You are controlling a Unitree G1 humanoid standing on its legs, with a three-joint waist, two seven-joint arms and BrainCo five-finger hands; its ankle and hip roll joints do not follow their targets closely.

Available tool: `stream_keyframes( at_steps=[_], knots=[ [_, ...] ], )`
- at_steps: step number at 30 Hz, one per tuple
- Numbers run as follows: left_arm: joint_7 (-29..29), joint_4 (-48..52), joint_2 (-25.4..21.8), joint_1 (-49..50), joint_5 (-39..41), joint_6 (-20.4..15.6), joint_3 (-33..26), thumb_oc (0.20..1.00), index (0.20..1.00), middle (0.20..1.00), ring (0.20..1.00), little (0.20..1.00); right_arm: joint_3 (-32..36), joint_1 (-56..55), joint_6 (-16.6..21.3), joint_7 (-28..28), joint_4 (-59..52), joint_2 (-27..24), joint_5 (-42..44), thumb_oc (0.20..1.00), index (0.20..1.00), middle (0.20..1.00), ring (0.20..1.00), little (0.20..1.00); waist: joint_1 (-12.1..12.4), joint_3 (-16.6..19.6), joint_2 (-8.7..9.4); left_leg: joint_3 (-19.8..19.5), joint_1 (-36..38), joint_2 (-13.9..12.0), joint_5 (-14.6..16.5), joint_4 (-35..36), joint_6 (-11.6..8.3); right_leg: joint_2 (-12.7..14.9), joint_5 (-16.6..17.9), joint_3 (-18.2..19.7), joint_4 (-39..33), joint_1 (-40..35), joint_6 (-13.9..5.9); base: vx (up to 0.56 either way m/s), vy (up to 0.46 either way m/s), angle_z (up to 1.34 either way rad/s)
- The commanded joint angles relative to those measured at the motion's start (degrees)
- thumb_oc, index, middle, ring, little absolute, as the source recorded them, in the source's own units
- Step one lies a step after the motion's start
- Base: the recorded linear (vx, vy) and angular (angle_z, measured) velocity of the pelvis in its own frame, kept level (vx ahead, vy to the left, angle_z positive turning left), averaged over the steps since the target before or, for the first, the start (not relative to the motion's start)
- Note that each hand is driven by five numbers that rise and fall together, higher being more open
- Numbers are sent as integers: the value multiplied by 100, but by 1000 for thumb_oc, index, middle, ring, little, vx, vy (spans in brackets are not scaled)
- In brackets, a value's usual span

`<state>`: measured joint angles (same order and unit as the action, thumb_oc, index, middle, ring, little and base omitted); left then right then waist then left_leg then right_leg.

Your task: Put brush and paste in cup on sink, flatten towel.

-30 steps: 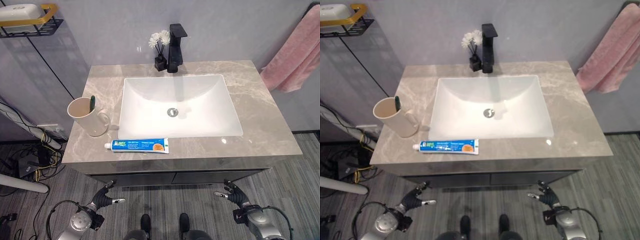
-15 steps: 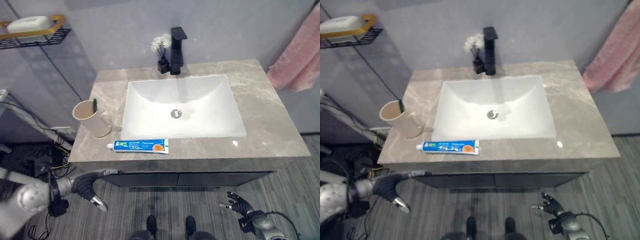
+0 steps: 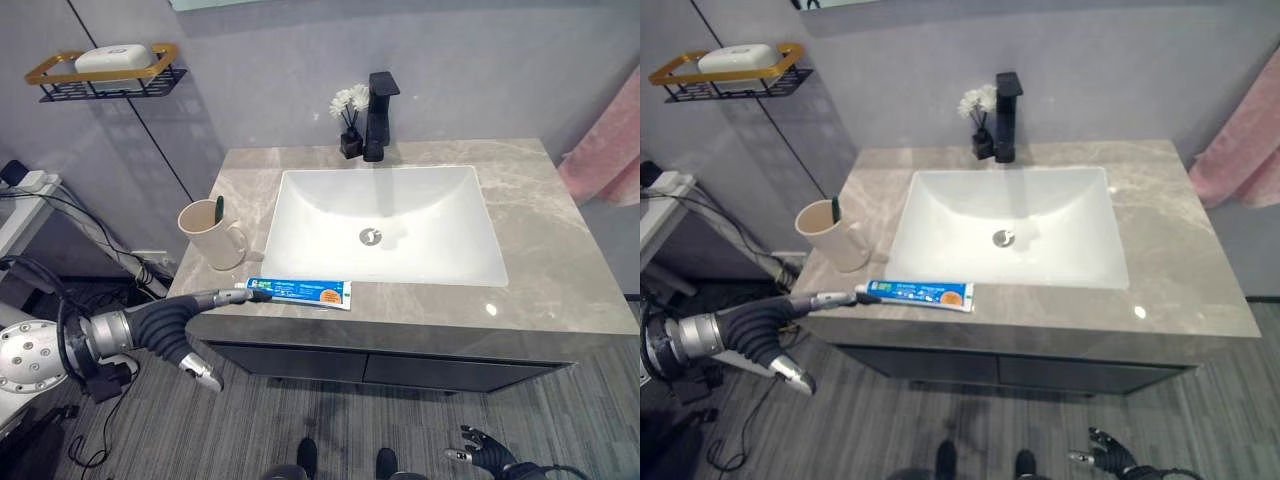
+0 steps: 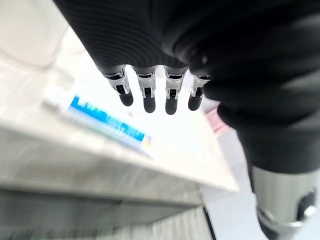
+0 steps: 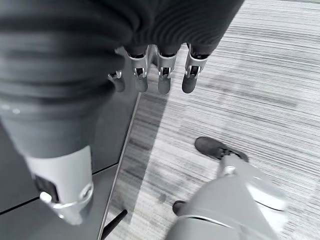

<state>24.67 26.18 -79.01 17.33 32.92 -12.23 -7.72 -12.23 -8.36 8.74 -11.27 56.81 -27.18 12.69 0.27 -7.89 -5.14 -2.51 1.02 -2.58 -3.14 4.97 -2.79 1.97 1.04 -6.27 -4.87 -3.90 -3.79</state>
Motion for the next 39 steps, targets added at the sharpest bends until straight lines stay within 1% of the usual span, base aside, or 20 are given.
stream_keyframes(
  at_steps=[1,2,3,4,5,8,9,10,11,16,19,24,25,26,27,28,30,31,39],
  knots=[
    [-973,-967,1129,-589,-725,-532,465,1000,1000,1000,1000,1000,83,22,147,212,-237,-54,140,1000,1000,1000,1000,1000,-166,285,159,165,-294,-34,25,-293,-130,164,-141,632,363,364,-273,-5,55,-8],
    [-974,-975,1130,-610,-727,-534,487,1000,1000,1000,1000,1000,91,18,147,212,-238,-56,140,1000,1000,1000,1000,1000,-157,287,155,167,-296,-35,25,-293,-130,163,-141,635,363,366,-273,23,60,-23],
    [-1116,-1339,1445,-664,-1231,-477,709,1000,1000,1000,1000,1000,147,-13,148,237,-317,-43,121,1000,1000,1000,1000,1000,-235,285,156,291,-295,-36,52,-239,-121,187,-100,700,306,416,-310,32,40,-30],
    [-1122,-1356,1453,-696,-1242,-484,745,1000,1000,1000,1000,1000,157,-21,146,238,-320,-48,121,1000,1000,1000,1000,1000,-218,289,149,300,-294,-37,52,-235,-120,186,-97,708,304,419,-311,80,92,-47],
    [-1208,-1494,1575,-744,-1881,-493,894,1000,1000,1000,1000,1000,253,-89,126,277,-425,-19,84,1000,1000,1000,1000,1000,-284,310,138,426,-271,-36,81,-173,-113,215,-75,785,269,457,-349,67,69,-38],
    [-1201,-1632,1675,-815,-2354,-527,1076,1000,1000,1000,1000,1000,342,-138,115,302,-443,-20,49,1000,1000,1000,1000,1000,-375,330,130,518,-232,-24,123,-119,-86,232,-72,874,269,492,-371,72,64,-22],
    [-1207,-1648,1681,-842,-2361,-535,1106,1000,1000,1000,1000,1000,352,-145,112,303,-447,-23,47,1000,1000,1000,1000,1000,-360,331,126,526,-227,-24,124,-115,-85,232,-72,882,270,493,-373,53,60,-19],
    [-1167,-1739,1827,-919,-2387,-502,1251,1000,1000,1000,1000,1000,390,-160,97,346,-437,-14,2,1000,1000,1000,1000,1000,-417,328,114,584,-209,-13,139,-79,-70,249,-58,930,253,512,-382,48,58,-17],
    [-1168,-1736,1861,-947,-2450,-511,1291,1000,1000,1000,1000,1000,415,-156,90,357,-406,-14,-14,1000,1000,1000,1000,1000,-430,332,104,604,-201,-5,154,-74,-65,255,-50,944,251,520,-387,65,71,-12],
    [-1125,-1792,1989,-957,-2588,-485,1395,1000,1000,1000,1000,1000,418,-164,80,365,-413,-10,-85,1000,1000,1000,1000,1000,-490,356,77,671,-163,21,210,-35,-51,279,2,1009,141,510,-418,40,39,-8],
    [-1153,-1864,2087,-1014,-2642,-489,1439,1000,1000,1000,1000,1000,402,-124,68,380,-470,-51,-112,1000,1000,1000,1000,1000,-536,346,57,807,-222,11,216,2,-55,303,117,1128,31,634,-455,1,35,-22],
    [-1215,-1923,2103,-1038,-2717,-505,1438,1000,1000,1000,1000,1000,374,-39,70,401,-524,-84,-107,1000,1000,1000,1000,1000,-538,309,57,895,-373,-16,189,3,-61,283,198,1227,-5,843,-469,-30,3,-19],
    [-1244,-1944,2080,-1052,-2810,-531,1439,1000,1000,1000,1000,1000,369,-22,79,410,-560,-101,-105,1000,1000,1000,1000,1000,-531,295,54,919,-441,-30,169,3,-68,278,221,1251,-7,923,-470,-32,-12,-16],
    [-1373,-2014,2133,-1121,-3074,-573,1478,1000,1000,1000,1000,1000,355,-3,74,423,-571,-104,-121,1000,1000,1000,1000,1000,-516,288,61,915,-500,-41,154,3,-74,270,227,1258,-12,980,-471,-17,-11,-10],
    [-1375,-2017,2134,-1127,-3075,-574,1484,1000,1000,1000,1000,1000,357,-4,75,423,-571,-104,-121,1000,1000,1000,1000,1000,-514,290,60,915,-502,-42,154,3,-74,269,227,1258,-12,982,-471,23,-15,-4],
    [-1524,-2084,2120,-1228,-3514,-645,1568,1000,1000,1000,1000,1000,384,25,75,459,-539,-76,-70,1000,1000,1000,1000,1000,-511,303,71,912,-520,-51,153,3,-86,268,225,1246,-13,992,-483,0,0,0],
    [-1564,-2096,2155,-1252,-3571,-651,1557,1000,1000,1000,1000,1000,428,31,89,473,-552,-48,18,1000,1000,1000,1000,1000,-512,308,78,906,-524,-54,150,3,-90,266,220,1247,-13,993,-486,0,0,0],
    [-1607,-2216,2281,-1277,-3545,-650,1599,1000,1000,1000,1000,1000,408,38,99,497,-600,3,62,1000,1000,1000,1000,1000,-507,318,104,905,-529,-64,149,3,-99,263,217,1237,-13,995,-492,0,0,0],
    [-1709,-2549,2500,-1429,-3741,-659,1832,1000,1000,1000,1000,1000,318,12,127,496,-796,54,107,1000,1000,1000,1000,1000,-507,385,221,848,-497,-76,176,3,-117,260,195,1158,-13,923,-501,0,0,0]
  ],
)
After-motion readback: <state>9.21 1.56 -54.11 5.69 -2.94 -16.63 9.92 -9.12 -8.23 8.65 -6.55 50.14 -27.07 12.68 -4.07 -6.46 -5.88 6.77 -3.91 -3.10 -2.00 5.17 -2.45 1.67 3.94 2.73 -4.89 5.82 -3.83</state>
